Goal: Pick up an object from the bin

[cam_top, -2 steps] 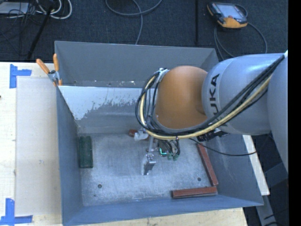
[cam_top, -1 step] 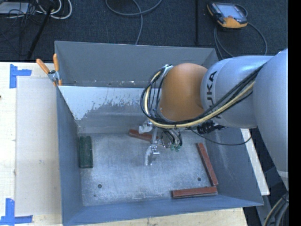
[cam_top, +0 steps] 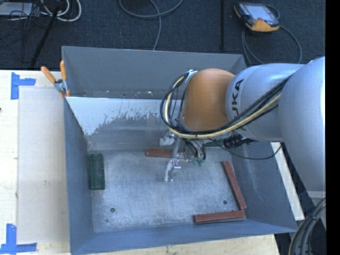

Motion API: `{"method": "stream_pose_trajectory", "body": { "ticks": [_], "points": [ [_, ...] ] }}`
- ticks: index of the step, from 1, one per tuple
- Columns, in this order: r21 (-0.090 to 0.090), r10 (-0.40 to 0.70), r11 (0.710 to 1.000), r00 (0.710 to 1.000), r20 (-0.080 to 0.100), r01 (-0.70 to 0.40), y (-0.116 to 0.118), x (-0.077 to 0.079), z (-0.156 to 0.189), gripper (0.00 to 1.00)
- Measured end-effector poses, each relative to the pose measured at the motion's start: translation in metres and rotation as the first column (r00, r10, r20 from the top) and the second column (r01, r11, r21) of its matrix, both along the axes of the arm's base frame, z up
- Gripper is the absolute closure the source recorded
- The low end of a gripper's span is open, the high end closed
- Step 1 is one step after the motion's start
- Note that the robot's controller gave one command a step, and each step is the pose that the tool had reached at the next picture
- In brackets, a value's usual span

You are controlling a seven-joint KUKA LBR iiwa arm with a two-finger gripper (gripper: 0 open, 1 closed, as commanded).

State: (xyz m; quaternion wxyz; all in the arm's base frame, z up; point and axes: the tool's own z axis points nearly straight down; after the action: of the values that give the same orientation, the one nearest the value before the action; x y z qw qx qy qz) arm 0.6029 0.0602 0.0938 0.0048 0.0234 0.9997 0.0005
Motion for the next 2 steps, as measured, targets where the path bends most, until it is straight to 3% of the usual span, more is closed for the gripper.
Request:
{"method": "stream_pose_trajectory", "body": {
  "ticks": [1, 2],
  "points": [
    [0.001, 0.127, 0.992, 0.992, -0.004, -0.127, 0.0026, 0.0166, -0.0169, 1.00],
    [0.002, 0.126, 0.992, 0.992, -0.004, -0.126, 0.0024, 0.0166, -0.0169, 1.00]
  ]
}}
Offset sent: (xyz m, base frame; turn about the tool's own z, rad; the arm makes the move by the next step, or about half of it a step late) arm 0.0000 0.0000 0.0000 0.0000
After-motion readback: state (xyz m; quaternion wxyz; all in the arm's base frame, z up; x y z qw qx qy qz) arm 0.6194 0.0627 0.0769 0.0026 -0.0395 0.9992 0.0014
